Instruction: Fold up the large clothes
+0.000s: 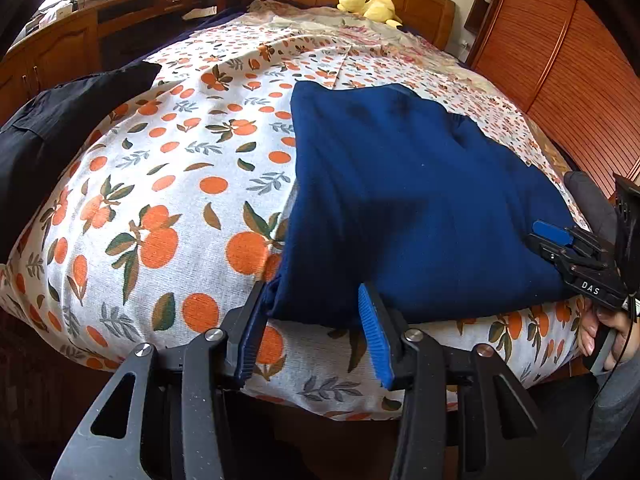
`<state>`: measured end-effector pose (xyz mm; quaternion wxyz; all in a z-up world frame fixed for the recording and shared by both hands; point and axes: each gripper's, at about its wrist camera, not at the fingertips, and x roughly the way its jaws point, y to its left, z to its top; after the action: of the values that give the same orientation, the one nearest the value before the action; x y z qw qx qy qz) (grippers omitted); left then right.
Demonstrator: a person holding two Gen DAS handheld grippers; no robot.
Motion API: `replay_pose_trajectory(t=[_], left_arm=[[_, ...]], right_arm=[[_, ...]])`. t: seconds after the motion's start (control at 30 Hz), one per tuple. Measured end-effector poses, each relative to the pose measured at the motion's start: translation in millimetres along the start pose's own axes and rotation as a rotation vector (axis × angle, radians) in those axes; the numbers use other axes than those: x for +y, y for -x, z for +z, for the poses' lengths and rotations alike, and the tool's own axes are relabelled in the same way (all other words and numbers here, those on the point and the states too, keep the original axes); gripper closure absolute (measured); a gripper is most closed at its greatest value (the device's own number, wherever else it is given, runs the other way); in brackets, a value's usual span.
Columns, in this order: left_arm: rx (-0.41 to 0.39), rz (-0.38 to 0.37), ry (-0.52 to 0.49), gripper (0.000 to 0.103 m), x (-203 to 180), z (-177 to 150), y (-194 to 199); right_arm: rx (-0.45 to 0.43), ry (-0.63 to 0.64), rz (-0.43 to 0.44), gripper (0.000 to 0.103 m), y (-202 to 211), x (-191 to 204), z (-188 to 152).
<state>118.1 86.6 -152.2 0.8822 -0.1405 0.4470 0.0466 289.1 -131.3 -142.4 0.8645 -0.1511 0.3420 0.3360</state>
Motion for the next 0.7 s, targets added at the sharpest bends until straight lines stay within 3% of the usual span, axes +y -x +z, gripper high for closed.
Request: replay_pose_trajectory(t=[0.03,0.13,0.27,0.33,0.5,0.6,0.7], left_arm=[[0.003,0.004,0.000,0.059,-2,1,0],[0.018,-0.006,-0.013,0.086,-8,5,0],[-0.047,0.088,-0.153,0.091,-40,18,19],[-0.101,0.086,-0.190,0.091,-57,29,36],[-0.212,0.006,-0.256,0.093,-118,66,72],[-0.215,-0.130,-0.256,0.094,-157,87,81],[-0.230,-0.184,-0.329,0.095,-211,102,82]], right_arm=[[0.000,-0.001,0.002,0.050,2,-1,0],[-0.004,-0.005,-0.002,0.050,8,-5,-2],[-0.019,-0.028,-0.010,0.050,18,-15,-7],[-0.029,-0.034,-0.026,0.050,27,-23,-12],[-0.068,-0.083,-0.092,0.049,60,-53,-29],[-0.083,-0.121,-0.147,0.049,81,-73,-40],[-0.106,-0.163,-0.199,0.049,100,-93,-49]])
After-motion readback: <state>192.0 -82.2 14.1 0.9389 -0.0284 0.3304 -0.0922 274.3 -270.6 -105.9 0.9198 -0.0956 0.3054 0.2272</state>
